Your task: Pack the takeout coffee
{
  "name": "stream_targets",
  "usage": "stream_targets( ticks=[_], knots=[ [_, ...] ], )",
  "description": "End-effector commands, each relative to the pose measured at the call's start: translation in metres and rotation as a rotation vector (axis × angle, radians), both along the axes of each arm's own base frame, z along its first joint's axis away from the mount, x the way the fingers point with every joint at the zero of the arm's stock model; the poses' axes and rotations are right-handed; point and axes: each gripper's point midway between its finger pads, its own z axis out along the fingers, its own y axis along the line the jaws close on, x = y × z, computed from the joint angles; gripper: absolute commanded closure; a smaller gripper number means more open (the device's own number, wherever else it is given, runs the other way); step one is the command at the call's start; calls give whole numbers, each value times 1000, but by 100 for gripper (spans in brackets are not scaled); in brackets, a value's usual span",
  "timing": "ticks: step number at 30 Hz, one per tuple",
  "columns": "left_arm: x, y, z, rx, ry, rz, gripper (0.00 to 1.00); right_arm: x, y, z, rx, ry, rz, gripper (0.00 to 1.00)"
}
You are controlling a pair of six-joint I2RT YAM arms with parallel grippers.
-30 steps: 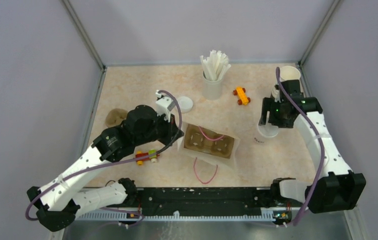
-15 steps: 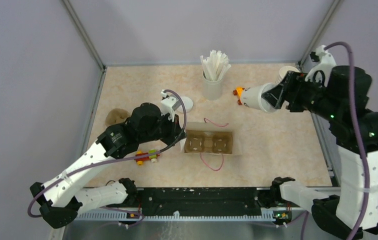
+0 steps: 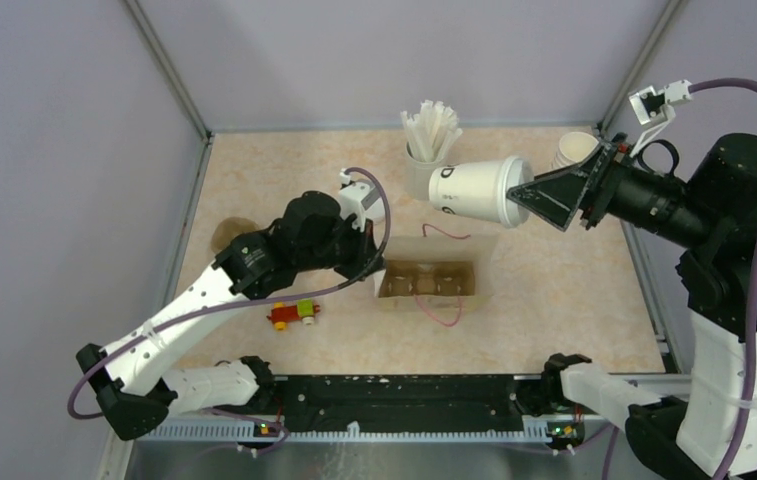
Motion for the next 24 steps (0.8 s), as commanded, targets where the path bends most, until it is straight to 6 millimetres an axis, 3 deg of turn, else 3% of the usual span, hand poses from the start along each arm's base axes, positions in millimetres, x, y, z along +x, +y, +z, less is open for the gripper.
stream_targets(
  ticks=[1, 7, 13, 18, 24],
  knots=[
    [12, -13, 34, -98, -40, 4, 100, -27, 14, 19, 36, -119, 165, 43],
    [23, -15, 40, -124, -30, 24, 100, -43, 18, -16, 4, -77, 253, 42],
    [32, -19, 38, -123, -16, 24, 100, -41, 14, -49, -32, -78, 226, 39],
    [36, -22, 40, -121, -10, 23, 100, -44, 15, -62, -1, -90, 222, 39],
    [38, -23, 44, -127, -105, -28, 100, -26, 0, -90, -154, -113, 133, 40]
  ],
)
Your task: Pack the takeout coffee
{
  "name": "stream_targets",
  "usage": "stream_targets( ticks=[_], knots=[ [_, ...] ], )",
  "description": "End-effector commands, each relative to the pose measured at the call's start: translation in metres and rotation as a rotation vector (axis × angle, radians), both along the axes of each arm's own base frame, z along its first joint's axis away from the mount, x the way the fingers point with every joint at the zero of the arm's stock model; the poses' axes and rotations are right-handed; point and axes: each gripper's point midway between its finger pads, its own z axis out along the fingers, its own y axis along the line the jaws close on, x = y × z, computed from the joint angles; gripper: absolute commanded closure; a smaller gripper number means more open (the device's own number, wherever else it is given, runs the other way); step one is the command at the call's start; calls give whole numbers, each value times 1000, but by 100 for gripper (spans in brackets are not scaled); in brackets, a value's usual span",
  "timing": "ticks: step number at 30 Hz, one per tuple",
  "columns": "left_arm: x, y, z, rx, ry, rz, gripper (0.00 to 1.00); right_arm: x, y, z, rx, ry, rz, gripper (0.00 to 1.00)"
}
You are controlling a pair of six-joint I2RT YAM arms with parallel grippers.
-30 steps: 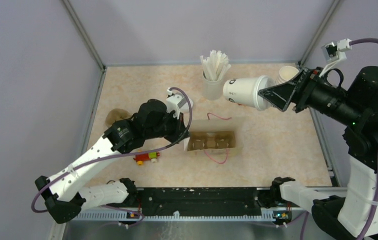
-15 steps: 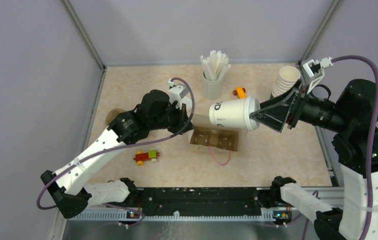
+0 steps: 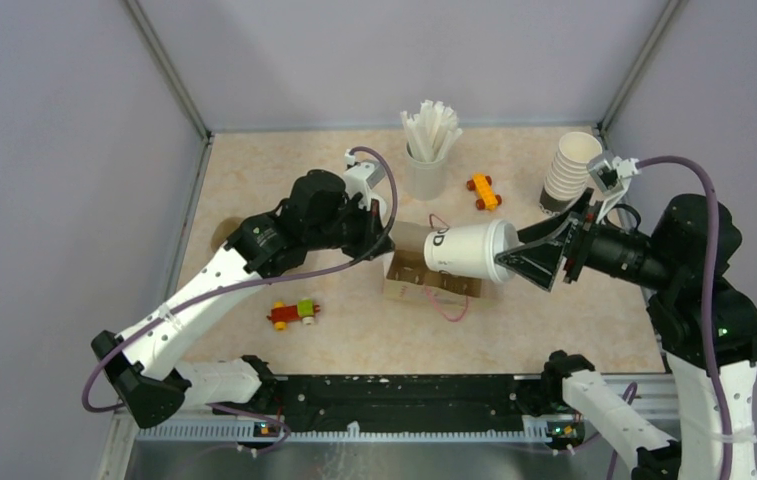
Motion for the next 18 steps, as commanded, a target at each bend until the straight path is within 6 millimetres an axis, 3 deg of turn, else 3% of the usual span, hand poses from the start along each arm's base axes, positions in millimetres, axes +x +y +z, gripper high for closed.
stream_targets(
  ticks=[1, 5, 14, 18],
  knots=[
    [7, -6, 34, -80, -164, -56, 100, 16, -11, -7, -102, -109, -65, 40],
    [8, -4, 32, -58, -180, -62, 100, 26, -12, -18, -141, -107, -68, 41],
    [6, -11, 33, -73, -147, -89, 100, 23, -16, -40, -186, -84, -64, 42],
    [7, -6, 35, -60, -184, -88, 100, 34, -21, -50, -235, -77, -95, 43]
  ],
)
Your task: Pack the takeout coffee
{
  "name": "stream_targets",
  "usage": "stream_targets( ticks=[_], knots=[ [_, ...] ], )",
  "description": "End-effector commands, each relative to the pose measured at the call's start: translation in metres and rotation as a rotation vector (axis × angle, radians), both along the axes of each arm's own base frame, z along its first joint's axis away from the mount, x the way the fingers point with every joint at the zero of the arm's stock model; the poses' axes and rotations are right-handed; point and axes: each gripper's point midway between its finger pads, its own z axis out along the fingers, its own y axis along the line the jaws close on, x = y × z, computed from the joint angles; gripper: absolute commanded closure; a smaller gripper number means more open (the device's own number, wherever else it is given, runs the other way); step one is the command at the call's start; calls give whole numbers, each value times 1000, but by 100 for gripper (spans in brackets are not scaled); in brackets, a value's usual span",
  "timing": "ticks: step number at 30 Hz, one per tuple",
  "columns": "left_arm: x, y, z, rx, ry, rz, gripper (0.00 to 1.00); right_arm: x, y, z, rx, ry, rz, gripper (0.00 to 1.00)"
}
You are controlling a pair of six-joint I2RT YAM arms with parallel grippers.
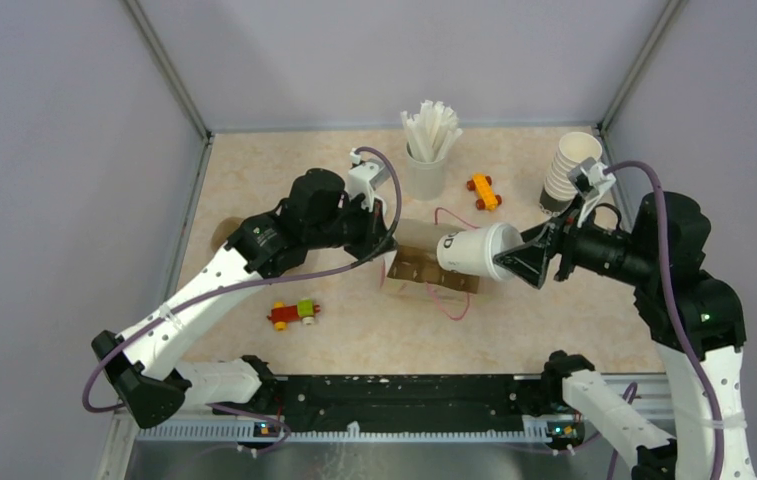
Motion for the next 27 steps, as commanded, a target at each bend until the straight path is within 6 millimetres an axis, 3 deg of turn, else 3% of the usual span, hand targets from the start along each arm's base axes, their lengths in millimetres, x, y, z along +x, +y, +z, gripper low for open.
stream_targets(
  ticks=[1, 10, 16, 22, 27],
  knots=[
    [5, -1, 28, -51, -104, -14, 100, 10, -3, -5, -57, -40, -9, 43],
    [-1, -11, 27, -92, -31, -40, 100, 29, 1, -10, -140, -59, -9, 43],
    [1, -8, 29, -85, -63, -34, 100, 36, 24, -15, -252, -89, 11, 43],
    [-1, -7, 33, -79, -108, -74, 100, 30, 56, -22, -334, -126, 88, 43],
    [-1, -5, 39, -95, -125, -71, 100, 30, 59, -26, -404, -185, 108, 44]
  ],
)
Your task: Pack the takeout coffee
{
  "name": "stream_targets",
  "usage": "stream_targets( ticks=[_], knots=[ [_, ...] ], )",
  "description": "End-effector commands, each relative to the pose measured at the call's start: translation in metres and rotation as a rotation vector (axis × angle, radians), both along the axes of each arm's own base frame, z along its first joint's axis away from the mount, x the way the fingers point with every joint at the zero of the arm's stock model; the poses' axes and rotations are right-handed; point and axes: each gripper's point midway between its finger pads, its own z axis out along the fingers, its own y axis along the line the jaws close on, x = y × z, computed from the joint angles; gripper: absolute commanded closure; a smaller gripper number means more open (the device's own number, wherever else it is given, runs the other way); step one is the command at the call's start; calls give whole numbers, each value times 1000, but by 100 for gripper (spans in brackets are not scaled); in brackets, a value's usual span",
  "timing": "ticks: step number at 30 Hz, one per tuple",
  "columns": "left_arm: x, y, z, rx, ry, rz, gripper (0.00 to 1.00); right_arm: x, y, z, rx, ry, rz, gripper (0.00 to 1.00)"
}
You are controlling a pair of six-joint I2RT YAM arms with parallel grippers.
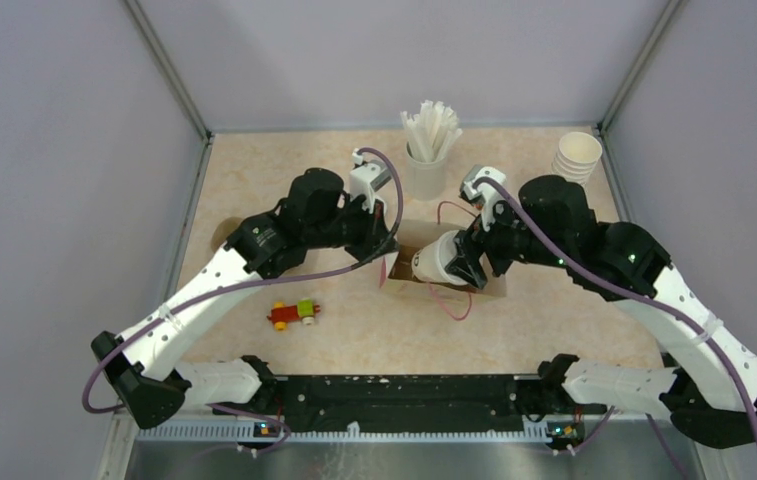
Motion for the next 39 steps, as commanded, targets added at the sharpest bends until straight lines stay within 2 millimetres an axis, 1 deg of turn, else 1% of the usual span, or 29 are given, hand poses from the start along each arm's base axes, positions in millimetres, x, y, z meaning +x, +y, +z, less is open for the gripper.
stream_targets(
  ticks=[1, 3, 6, 9, 15, 20, 21, 22, 25, 29, 32, 35, 39],
  knots=[
    [2, -3, 38, -97, -102, -21, 100, 9, -2, 23, -17, -141, -25, 44],
    [1, -4, 40, -108, -103, -34, 100, 10, -3, 20, -37, -162, -25, 44],
    [-1, -5, 38, -114, -125, -56, 99, 9, -1, 10, -77, -180, 0, 46],
    [-3, -3, 41, -128, -157, -66, 98, 8, 4, -1, -115, -200, 33, 45],
    [2, 0, 41, -112, -147, -32, 96, 3, 13, -21, -200, -215, 71, 44],
    [-3, 12, 29, -100, -73, 37, 81, -2, 22, -30, -193, -215, 76, 45],
    [-6, 15, 27, -98, -59, 52, 75, -2, 24, -32, -190, -216, 76, 45],
    [-12, 25, 29, -100, -38, 84, 59, -6, 29, -35, -180, -212, 81, 46],
    [-23, 32, 33, -116, -35, 81, 48, -8, 32, -39, -182, -215, 82, 47],
    [-28, 37, 30, -90, -15, 79, 39, -10, 36, -40, -166, -209, 81, 47],
    [-34, 45, 22, -46, 55, 106, 34, -10, 41, -42, -163, -210, 76, 47],
    [-43, 51, 19, -42, 96, 118, 28, -12, 44, -47, -172, -208, 82, 47],
    [-47, 64, 8, 1, 132, 172, 23, -19, 49, -53, -183, -196, 95, 47]
  ],
)
